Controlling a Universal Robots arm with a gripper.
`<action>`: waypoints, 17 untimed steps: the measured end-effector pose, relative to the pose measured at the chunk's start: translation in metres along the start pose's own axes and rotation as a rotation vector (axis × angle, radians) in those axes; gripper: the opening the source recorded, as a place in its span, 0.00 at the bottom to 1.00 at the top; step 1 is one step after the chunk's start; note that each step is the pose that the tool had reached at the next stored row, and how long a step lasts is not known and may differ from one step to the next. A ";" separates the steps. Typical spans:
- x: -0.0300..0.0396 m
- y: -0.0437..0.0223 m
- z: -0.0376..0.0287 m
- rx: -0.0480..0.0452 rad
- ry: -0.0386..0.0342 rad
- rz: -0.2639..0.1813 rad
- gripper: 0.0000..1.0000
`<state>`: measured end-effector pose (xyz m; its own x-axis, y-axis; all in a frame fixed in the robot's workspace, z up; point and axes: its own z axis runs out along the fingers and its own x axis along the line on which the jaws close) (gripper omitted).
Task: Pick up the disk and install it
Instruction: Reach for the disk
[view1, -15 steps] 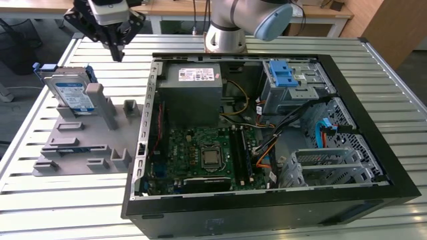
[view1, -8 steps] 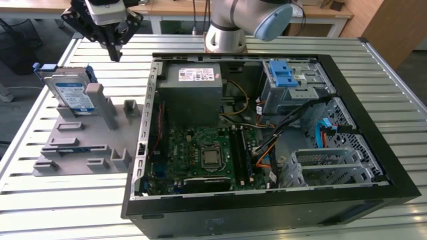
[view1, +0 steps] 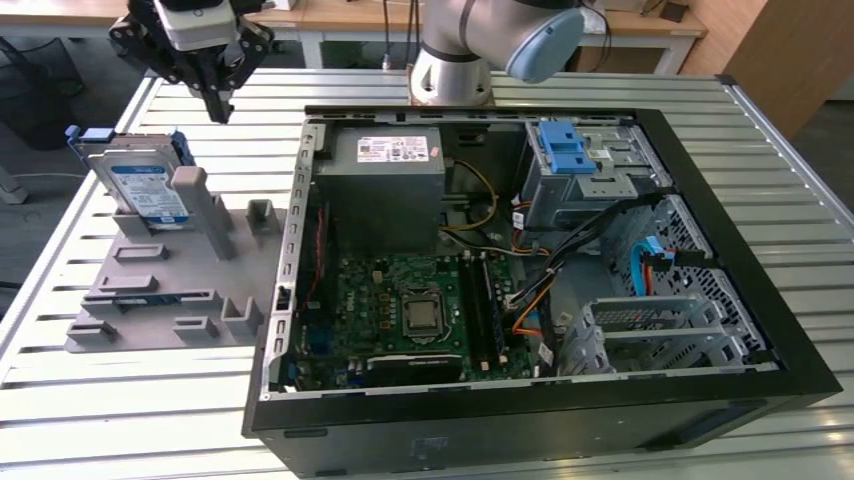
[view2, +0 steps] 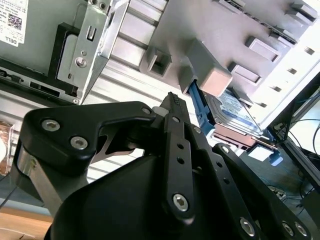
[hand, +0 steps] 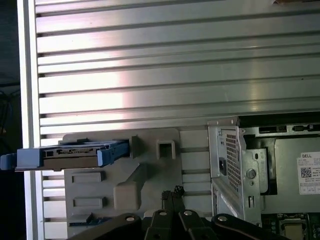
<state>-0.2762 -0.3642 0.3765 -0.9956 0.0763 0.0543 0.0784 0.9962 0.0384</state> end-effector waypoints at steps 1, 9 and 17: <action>0.0020 -0.0001 0.0001 0.0001 0.0000 0.000 0.11; 0.0211 -0.0015 0.0012 -0.0003 -0.0047 0.000 0.11; 0.0386 -0.0021 0.0024 0.0044 -0.0181 -0.001 0.11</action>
<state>-0.3149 -0.3632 0.3762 -0.9964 0.0764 0.0362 0.0777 0.9964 0.0340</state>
